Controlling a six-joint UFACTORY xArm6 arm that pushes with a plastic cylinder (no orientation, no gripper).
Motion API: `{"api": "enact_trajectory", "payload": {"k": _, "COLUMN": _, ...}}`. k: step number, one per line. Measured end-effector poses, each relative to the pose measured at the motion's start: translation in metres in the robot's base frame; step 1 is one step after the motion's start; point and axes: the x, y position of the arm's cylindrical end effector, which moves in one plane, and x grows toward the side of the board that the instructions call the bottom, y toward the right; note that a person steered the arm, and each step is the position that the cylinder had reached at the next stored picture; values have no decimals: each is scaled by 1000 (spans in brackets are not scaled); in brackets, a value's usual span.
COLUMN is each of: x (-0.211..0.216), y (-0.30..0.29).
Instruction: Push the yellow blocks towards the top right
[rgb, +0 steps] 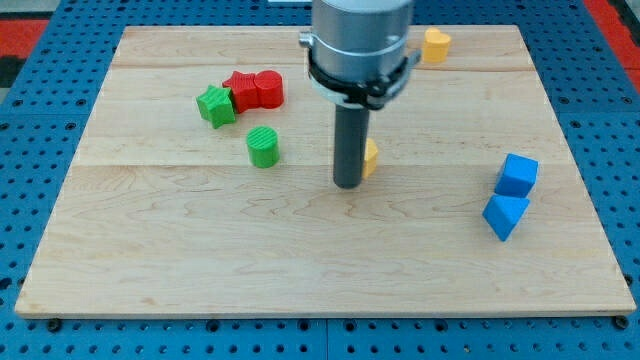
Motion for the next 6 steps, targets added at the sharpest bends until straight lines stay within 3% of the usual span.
{"api": "enact_trajectory", "payload": {"k": 6, "x": -158, "y": 144}}
